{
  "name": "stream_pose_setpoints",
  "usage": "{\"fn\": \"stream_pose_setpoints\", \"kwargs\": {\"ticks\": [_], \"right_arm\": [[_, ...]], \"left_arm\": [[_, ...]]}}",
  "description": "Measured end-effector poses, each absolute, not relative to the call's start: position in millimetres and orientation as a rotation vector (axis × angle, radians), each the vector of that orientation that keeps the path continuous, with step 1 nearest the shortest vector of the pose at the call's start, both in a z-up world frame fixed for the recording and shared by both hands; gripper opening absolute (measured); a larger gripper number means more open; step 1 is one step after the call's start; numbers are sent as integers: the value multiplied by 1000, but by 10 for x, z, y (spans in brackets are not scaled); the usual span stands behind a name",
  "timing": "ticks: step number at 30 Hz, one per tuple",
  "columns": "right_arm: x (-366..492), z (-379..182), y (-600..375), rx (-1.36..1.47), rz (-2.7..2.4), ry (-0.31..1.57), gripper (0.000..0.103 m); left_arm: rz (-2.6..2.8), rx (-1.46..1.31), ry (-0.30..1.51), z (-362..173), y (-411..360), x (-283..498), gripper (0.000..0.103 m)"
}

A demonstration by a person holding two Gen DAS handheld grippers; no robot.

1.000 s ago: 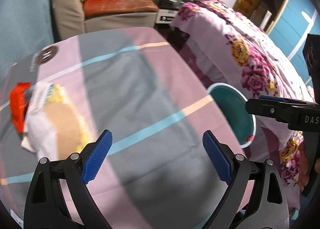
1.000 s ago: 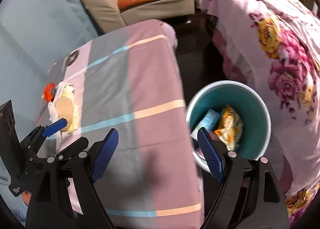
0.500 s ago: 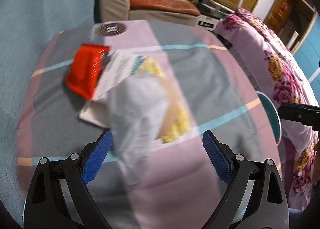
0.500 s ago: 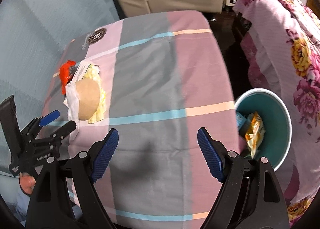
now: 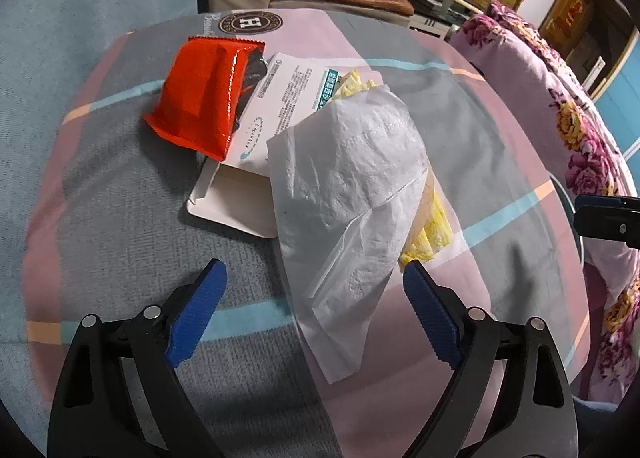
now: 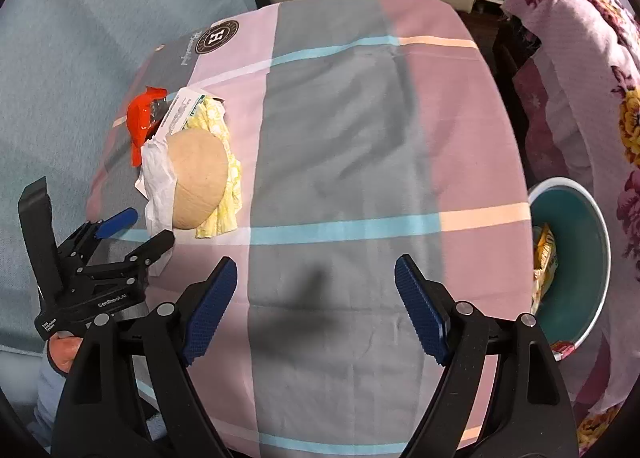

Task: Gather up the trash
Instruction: 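Move both grippers back toward the tissue and coconut shell on the table, then grasp the white tissue with the left gripper while the right approaches the coconut shell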

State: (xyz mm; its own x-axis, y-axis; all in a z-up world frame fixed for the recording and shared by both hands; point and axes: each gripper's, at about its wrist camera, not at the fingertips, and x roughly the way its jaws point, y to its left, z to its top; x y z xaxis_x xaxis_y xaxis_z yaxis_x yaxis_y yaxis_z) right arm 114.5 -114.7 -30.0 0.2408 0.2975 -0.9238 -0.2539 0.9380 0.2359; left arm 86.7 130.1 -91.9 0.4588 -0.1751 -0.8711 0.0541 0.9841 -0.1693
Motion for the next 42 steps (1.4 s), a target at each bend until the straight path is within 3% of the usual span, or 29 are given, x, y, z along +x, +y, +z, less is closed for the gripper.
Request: {"fn": "stream_pose_setpoints", "kwargs": {"ticks": [6,10,13,27,30,42], "right_arm": [[1197,-347,-984,20,388,1285,77],[1214,-361,-896,6,397,1287,77],[1232,-374,-796,-8,407,1289,77],[1442,-462,181,-138,531,1272,77],[1506,-510,345,-171,525,1267,85],[1598,-737,634,-220,531,1267,94]], "left_arm": [[-169,-104,1069,-916,1268,852,66],[-216,-102,1063,-903,1229,805,22],[-217,-115,1049,-868,1281,743,12],[-66,-273,980,-688,2117,726,11],[-53,-289,980,-700,2202,727,11],[-43,-316,996,-788,2341,777,11]]}}
